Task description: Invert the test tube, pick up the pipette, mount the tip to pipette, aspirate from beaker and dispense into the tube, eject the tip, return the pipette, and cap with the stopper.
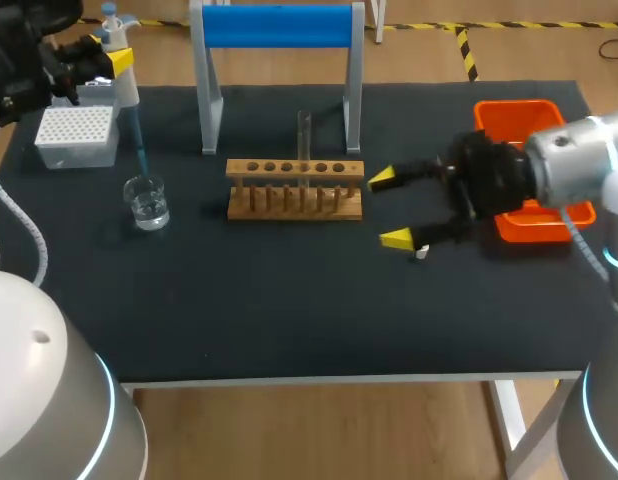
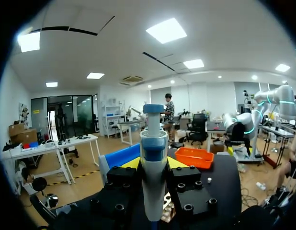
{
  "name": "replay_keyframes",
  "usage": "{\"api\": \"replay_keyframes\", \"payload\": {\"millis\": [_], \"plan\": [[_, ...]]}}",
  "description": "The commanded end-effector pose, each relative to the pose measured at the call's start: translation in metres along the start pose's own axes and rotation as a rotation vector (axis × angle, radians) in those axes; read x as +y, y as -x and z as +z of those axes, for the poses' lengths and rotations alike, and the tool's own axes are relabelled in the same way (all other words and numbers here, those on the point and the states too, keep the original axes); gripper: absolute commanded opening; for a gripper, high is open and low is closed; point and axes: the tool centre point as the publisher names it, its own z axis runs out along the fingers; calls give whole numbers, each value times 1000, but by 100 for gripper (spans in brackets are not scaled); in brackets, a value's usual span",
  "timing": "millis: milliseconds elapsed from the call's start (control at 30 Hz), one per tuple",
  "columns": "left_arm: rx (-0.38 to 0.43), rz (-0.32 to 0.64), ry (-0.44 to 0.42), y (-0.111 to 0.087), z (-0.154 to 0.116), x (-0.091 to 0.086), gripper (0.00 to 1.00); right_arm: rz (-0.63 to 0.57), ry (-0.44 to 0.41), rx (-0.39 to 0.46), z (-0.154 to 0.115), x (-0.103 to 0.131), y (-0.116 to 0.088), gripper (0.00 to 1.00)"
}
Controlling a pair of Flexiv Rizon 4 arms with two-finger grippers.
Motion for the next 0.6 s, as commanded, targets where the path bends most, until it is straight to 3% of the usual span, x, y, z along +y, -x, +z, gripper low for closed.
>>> {"api": "replay_keyframes", "payload": {"millis": [33,367,600], "plan": [[-2,1,-1,0,1,0,0,8,-55,-25,45,10,5,100],[-2,1,-1,0,1,0,0,34,-157,-85,115,18,18,100],[-2,1,-1,0,1,0,0,58,-209,-124,155,10,27,100]]}}
